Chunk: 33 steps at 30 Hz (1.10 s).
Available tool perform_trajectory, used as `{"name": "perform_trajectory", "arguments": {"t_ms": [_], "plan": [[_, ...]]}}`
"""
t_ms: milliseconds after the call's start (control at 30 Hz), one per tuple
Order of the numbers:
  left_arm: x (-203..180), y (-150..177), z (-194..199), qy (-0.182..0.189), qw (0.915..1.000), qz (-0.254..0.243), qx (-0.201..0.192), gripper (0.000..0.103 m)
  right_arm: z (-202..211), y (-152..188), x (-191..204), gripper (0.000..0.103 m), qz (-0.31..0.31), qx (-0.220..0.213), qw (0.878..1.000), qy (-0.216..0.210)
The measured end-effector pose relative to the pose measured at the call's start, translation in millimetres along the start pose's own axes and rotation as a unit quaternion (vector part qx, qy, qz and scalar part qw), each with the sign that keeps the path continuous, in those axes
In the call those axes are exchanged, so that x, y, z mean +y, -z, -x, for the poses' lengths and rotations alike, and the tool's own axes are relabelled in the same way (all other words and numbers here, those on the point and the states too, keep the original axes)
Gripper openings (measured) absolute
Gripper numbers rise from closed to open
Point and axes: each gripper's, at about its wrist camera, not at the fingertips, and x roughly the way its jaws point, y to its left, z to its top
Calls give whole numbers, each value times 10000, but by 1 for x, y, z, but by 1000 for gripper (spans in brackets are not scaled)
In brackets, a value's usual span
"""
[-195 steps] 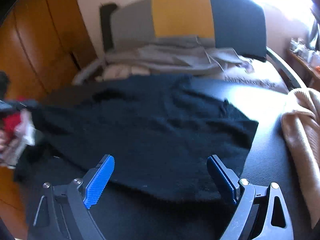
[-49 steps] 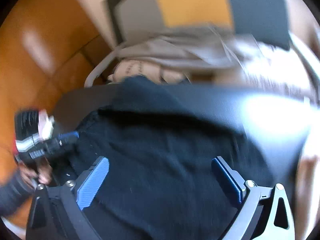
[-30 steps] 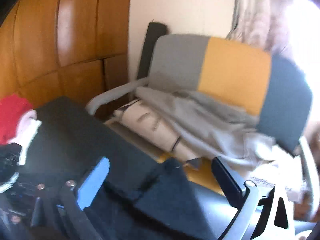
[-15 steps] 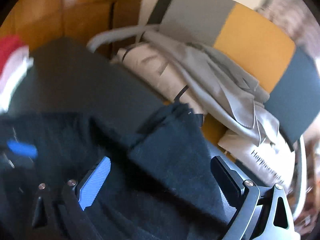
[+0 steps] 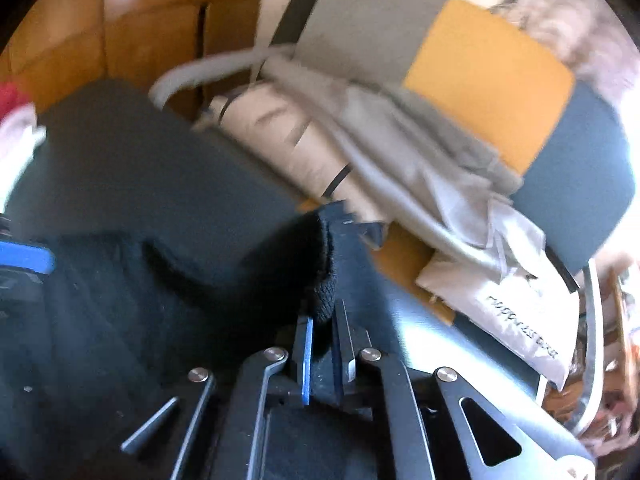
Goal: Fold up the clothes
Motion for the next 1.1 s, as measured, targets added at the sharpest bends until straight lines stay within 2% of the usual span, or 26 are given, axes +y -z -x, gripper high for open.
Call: {"name": "perform_trajectory", "arguments": {"t_ms": [167,233,333,433,500,600,700,733,767,800,833,967,1100], "plan": [[11,-54,-64,411,9975,205,529,38,32,8,-38,8,-681,-249,9970,-280],[16,-74,-92,116,9975,49,693,39,34,12,-48,8,-813,-263,9956,-375],[15,-95,-123,125,9953,-439,859,39,33,16,-58,8,-918,-262,9941,-521],[15,-108,-149,265,9912,-715,1080,40,30,18,-66,8,-916,-254,9935,-620],[16,-115,-166,521,9870,-833,1272,40,27,19,-71,8,-918,-289,9928,-706],[21,-119,-191,606,9835,-787,1512,40,24,23,-75,8,-935,-328,9919,-794],[23,-118,-202,871,9808,-617,1635,38,21,27,-78,8,-951,-332,9913,-844],[24,-119,-202,1019,9801,-428,1649,37,20,27,-79,8,-965,-325,9912,-842],[26,-119,-202,1170,9787,-227,1671,27,20,28,-80,8,-985,-322,9911,-836],[23,-118,-196,1139,9809,-228,1563,16,19,29,-82,8,-1005,-320,9910,-829],[18,-116,-189,1070,9836,-271,1427,12,20,29,-83,8,-1028,-327,9907,-827],[-9,-100,-140,1092,9878,-655,895,8,36,38,-82,8,-1128,-425,9888,-881],[-43,-66,-71,1218,9864,-1034,376,8,61,59,-71,8,-1278,-495,9853,-1021]]}}
